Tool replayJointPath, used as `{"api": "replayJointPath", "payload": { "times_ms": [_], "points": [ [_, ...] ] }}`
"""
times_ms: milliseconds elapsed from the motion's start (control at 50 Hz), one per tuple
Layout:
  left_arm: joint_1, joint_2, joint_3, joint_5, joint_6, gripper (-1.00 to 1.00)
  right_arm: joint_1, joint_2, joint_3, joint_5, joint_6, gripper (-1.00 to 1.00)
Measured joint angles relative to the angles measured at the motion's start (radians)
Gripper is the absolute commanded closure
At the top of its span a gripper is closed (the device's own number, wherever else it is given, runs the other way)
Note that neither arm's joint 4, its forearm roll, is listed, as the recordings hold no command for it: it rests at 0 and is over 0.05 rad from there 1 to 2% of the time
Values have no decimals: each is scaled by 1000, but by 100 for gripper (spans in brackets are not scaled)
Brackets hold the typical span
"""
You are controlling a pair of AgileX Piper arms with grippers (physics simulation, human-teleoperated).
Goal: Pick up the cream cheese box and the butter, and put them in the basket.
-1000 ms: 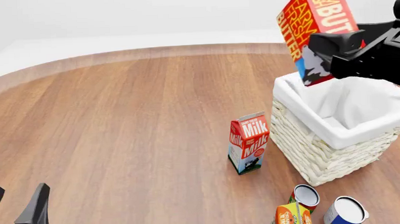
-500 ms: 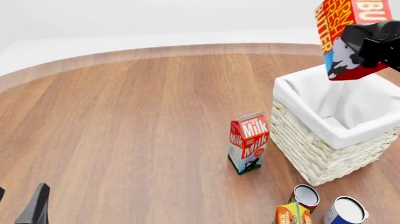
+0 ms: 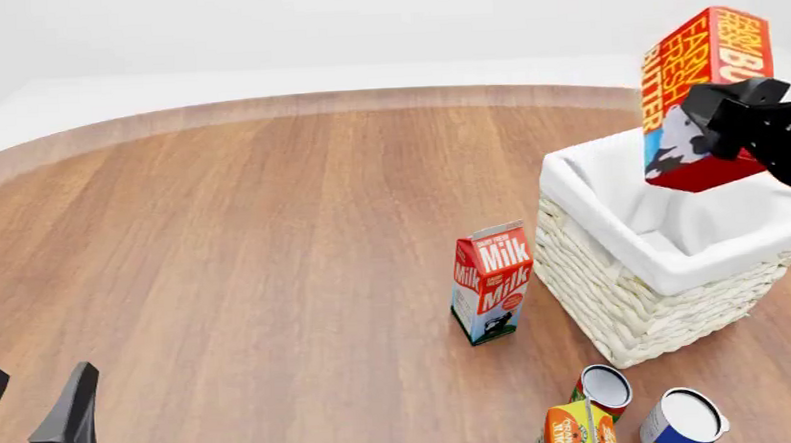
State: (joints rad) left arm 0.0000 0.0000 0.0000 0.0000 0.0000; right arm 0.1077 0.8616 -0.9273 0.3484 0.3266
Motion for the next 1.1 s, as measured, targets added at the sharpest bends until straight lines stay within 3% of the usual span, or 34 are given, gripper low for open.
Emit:
{"api": "replayJointPath", "payload": {
  "times_ms": [660, 1100],
  "points": [
    [0, 0, 0, 0, 0, -100, -107, 42, 78, -79, 78, 100],
    [0, 0, 0, 0, 0, -100, -119, 142, 134, -189, 94, 100]
  ]
}}
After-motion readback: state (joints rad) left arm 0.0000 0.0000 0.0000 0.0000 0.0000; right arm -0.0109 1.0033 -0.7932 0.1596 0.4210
